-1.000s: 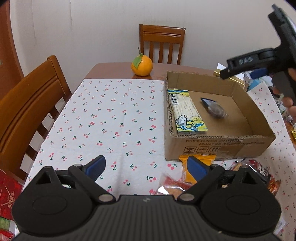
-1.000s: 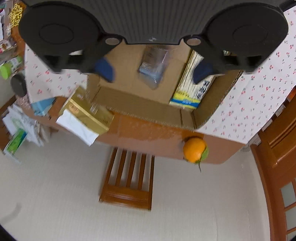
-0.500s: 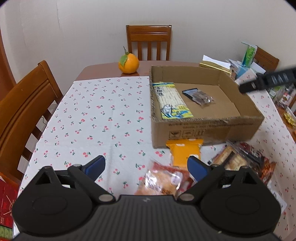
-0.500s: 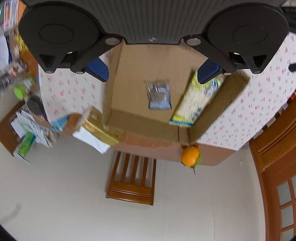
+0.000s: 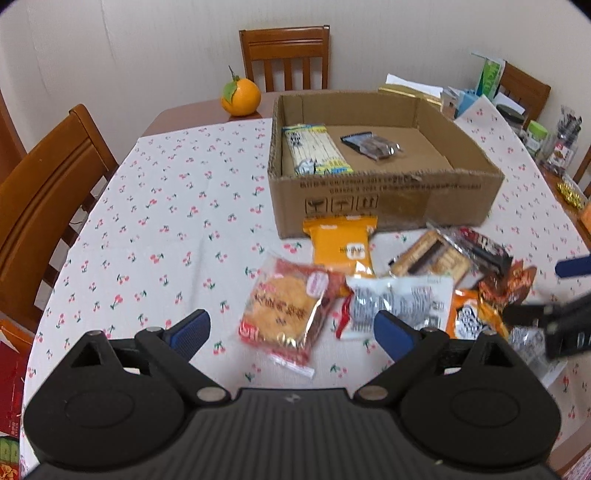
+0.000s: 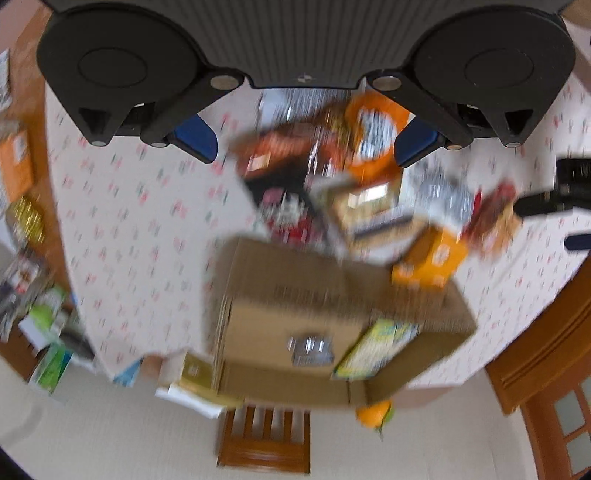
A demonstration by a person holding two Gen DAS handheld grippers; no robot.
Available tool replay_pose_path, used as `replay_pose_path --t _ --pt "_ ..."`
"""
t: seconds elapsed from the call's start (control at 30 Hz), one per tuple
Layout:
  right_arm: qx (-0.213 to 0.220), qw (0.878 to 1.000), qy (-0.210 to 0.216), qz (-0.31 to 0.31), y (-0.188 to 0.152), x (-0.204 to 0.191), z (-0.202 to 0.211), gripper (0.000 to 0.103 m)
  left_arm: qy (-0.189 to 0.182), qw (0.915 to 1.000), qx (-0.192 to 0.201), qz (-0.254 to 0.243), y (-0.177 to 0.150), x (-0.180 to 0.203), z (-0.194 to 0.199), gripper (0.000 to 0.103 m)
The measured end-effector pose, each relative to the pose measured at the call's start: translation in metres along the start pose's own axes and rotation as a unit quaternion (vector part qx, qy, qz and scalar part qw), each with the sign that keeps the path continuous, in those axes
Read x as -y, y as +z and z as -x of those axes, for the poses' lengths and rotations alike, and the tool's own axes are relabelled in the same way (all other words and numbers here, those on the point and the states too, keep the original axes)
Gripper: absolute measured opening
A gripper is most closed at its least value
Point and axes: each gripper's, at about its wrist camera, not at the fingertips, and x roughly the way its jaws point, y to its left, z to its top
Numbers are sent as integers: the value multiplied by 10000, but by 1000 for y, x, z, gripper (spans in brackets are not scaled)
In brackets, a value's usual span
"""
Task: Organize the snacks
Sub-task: 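Move the left tool to the bread bun bag while the right tool approaches the white sachet, then grasp the bread bun bag with the left tool while the right tool grasps the white sachet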
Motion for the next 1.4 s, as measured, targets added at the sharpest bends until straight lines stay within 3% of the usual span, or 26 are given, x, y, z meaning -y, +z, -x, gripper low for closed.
replay_pose_path --t 0.23,0.47,1.0,1.17,1.3,1.4 --pt "-421 9990 103 80 -35 -3 -10 103 82 9998 -183 -60 -11 -2 -4 95" --pt "-607 9980 7 154 -45 -9 -25 103 -7 9990 -356 -286 -15 -3 -17 95" --pt "-426 9988 -3 220 -50 -6 -28 103 -901 9894 -380 -1076 7 -25 -64 92" --pt "-432 9989 -21 183 -50 -6 -28 103 -1272 9851 -451 -1062 7 -26 -71 78" --pt "-431 9990 -66 115 -50 -7 -27 103 -1307 9855 -454 -984 6 -26 -70 63" --pt "-383 9992 -73 90 -51 -7 -26 99 -1297 9865 -463 -892 5 -28 -68 60"
